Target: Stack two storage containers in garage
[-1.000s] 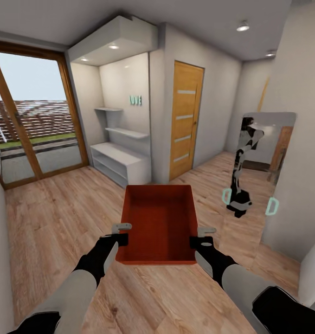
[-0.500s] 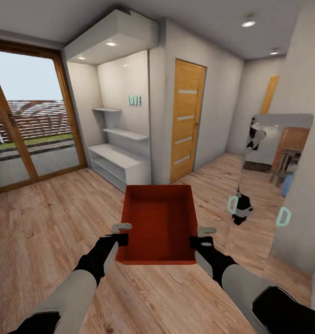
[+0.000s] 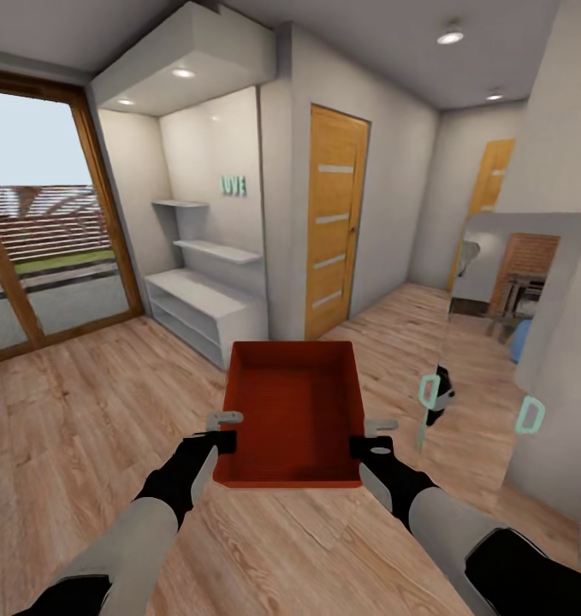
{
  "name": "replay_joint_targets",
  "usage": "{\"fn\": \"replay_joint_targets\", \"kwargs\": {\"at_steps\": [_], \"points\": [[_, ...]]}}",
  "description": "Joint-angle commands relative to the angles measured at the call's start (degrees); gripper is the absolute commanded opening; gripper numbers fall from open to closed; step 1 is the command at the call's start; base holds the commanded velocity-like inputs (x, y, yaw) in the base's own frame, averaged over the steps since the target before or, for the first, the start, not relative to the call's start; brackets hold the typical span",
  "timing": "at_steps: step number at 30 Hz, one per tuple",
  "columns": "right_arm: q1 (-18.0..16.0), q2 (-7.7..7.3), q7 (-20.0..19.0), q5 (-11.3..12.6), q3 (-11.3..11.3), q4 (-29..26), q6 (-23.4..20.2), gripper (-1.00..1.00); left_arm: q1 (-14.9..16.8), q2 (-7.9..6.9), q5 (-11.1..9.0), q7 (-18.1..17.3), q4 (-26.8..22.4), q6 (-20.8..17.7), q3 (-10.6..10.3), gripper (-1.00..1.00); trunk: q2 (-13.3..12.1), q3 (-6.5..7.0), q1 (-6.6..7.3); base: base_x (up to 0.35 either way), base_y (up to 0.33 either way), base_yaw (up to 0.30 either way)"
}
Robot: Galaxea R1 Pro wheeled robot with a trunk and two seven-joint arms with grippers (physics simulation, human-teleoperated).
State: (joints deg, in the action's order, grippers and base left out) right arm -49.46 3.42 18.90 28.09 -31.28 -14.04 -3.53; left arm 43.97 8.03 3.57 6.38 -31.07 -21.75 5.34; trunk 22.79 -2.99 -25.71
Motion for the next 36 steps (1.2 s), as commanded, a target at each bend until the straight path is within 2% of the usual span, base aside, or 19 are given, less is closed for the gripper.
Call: {"fn": "replay_joint_targets", "kwargs": {"at_steps": [1,10,36], "points": [[-0.02,0.0,0.7,0.03,-0.54,0.07,-0.33,-1.0,0.07,0.32,-0.92,0.03,-0.22,-0.31,0.72,-1.0,0.13,-0.13,-0.07,0.322,0.0,-0.235],[-0.02,0.0,0.7,0.03,-0.52,0.07,-0.33,-1.0,0.06,0.32,-0.9,0.03,-0.22,-0.31,0.72,-1.0,0.13,-0.13,-0.07,0.322,0.0,-0.2],[-0.02,-0.08,0.7,0.03,-0.54,0.07,-0.33,-1.0,0.08,0.32,-0.93,0.03,-0.22,-0.31,0.72,-1.0,0.13,-0.13,-0.07,0.322,0.0,-0.004]]}}
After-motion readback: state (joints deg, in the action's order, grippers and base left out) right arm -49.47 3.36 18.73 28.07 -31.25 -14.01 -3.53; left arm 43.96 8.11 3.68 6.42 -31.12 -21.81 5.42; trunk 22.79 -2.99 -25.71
